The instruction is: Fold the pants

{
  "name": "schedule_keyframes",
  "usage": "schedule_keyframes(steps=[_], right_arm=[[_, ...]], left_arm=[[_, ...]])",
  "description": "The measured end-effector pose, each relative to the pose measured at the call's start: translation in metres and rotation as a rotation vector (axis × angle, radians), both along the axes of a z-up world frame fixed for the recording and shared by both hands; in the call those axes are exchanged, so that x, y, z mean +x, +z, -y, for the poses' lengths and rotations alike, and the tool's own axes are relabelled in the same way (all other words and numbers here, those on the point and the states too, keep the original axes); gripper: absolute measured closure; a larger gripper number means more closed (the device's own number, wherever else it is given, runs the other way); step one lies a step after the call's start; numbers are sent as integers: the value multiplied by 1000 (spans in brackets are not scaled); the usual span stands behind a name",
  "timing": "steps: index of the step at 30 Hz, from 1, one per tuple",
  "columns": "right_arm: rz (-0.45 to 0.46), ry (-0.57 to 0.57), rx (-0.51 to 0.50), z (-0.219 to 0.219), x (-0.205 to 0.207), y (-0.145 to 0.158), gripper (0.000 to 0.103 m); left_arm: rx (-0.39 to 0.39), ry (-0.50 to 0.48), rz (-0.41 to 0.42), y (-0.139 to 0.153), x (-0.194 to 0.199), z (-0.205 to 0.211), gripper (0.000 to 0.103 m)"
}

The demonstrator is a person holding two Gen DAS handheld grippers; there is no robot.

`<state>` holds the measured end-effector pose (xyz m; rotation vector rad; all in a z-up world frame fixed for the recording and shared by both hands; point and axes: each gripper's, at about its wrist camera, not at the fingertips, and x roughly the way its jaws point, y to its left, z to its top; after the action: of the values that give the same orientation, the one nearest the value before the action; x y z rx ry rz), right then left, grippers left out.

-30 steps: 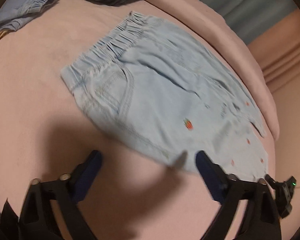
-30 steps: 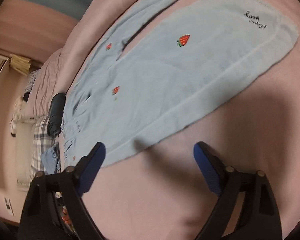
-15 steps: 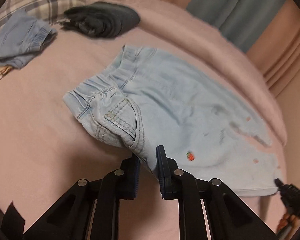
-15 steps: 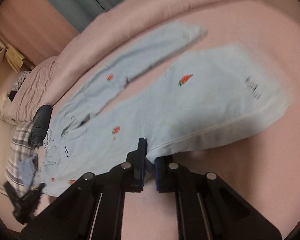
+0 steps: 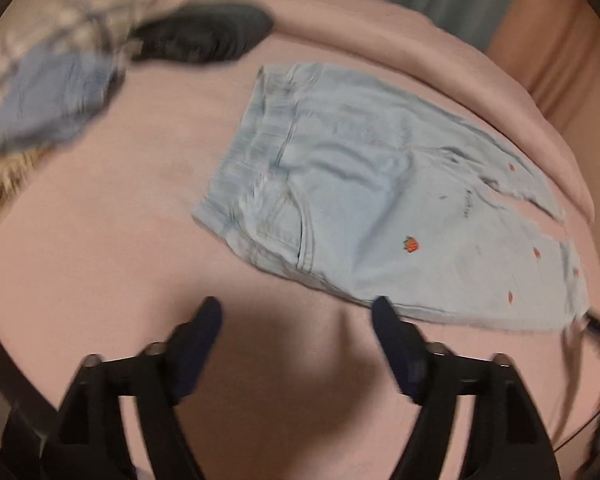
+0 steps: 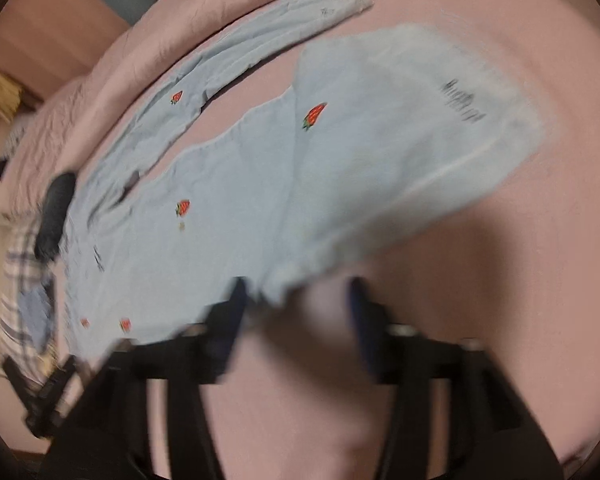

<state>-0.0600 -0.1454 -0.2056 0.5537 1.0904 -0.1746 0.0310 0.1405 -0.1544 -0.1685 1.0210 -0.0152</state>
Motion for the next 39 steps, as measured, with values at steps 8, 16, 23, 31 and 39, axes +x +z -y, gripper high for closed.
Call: schedule_keyframes(steps=[8, 16, 23, 31, 39], right_arm=[[189, 529, -255, -121, 31, 48, 75], [25, 841, -312, -212, 48, -35, 80], [75, 889, -245, -197, 93, 11, 43], [235, 810, -363, -162, 259, 39, 41], [175, 853, -434, -157, 344, 17, 42]], left_arm=[[59, -312, 77, -2, 49, 99, 23], [107, -507, -79, -46, 35, 107, 26], [153, -524, 2, -4, 112, 71, 25], [162, -391, 28, 1, 258, 9, 25], [171, -423, -63, -19, 317, -8, 25]])
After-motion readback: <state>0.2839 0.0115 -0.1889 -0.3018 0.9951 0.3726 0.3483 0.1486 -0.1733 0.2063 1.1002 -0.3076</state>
